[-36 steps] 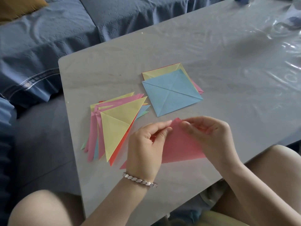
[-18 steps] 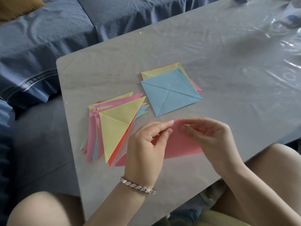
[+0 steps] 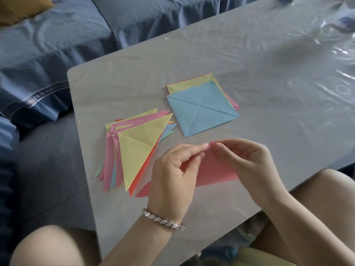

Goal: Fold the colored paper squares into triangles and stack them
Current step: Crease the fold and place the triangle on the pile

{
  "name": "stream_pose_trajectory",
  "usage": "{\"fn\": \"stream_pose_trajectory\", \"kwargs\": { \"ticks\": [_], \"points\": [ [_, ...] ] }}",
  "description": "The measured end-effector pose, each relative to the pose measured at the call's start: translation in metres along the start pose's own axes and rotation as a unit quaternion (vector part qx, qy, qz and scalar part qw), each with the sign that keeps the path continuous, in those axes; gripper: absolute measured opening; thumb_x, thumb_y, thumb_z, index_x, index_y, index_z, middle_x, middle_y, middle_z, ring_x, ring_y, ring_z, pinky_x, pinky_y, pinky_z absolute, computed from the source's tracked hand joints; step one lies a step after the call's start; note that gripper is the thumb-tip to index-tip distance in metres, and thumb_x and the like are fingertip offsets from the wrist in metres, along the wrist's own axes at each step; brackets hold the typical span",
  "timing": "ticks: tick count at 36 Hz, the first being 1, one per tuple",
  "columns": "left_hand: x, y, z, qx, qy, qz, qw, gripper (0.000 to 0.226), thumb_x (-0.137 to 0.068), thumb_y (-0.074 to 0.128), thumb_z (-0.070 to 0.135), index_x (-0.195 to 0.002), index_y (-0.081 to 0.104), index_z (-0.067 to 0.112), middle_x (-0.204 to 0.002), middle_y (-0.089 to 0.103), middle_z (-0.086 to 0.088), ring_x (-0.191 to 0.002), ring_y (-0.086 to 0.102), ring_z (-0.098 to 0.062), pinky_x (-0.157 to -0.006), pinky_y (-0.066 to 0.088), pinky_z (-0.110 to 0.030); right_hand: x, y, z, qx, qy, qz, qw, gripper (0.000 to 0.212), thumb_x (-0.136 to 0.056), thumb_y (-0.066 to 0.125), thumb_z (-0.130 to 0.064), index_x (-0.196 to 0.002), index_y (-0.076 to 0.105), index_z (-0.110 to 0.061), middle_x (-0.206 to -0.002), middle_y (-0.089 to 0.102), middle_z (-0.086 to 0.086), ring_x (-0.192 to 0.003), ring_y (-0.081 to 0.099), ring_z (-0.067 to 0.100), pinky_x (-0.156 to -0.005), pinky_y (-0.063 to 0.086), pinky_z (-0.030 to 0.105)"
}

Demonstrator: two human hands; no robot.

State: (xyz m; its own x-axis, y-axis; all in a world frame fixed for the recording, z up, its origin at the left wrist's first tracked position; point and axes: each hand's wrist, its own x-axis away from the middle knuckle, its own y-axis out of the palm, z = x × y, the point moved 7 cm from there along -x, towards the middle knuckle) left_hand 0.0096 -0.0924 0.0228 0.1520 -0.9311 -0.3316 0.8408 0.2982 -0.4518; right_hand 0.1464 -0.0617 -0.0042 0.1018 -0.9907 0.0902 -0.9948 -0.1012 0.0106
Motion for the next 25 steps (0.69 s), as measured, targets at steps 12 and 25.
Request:
{"fn": "stream_pose_trajectory", "kwargs": {
  "ticks": [12,25],
  "points": [
    [-0.008,0.008,-0.012,-0.001,-0.134,-0.080,0.988,0.013,-0.074,0.074,0.016,-0.084,0.072,0.024,-0.066,0.067,0.014,-0.064,0.063,0.001,-0.064,0.048,-0.009,-0.006,0.005,-0.008,0.191,-0.099,-0.071,0.974,0.018,-0.082,0.067,-0.013,-0.072,0.069,-0.027,-0.076,0.068,-0.015,-0.077,0.061,-0.002,-0.073,0.040,0.006],
    [-0.021,0.016,-0.104,0.151,-0.407,0.041,0.900,0.010,-0.074,0.074,0.005,-0.068,0.067,0.009,-0.059,0.062,0.000,-0.047,0.058,-0.009,-0.051,0.053,-0.019,-0.018,0.012,0.004,0.392,-0.264,-0.080,0.878,0.031,-0.087,0.047,-0.030,-0.100,0.072,-0.015,-0.103,0.069,-0.003,-0.097,0.062,0.014,-0.087,0.049,0.033]
  ]
}}
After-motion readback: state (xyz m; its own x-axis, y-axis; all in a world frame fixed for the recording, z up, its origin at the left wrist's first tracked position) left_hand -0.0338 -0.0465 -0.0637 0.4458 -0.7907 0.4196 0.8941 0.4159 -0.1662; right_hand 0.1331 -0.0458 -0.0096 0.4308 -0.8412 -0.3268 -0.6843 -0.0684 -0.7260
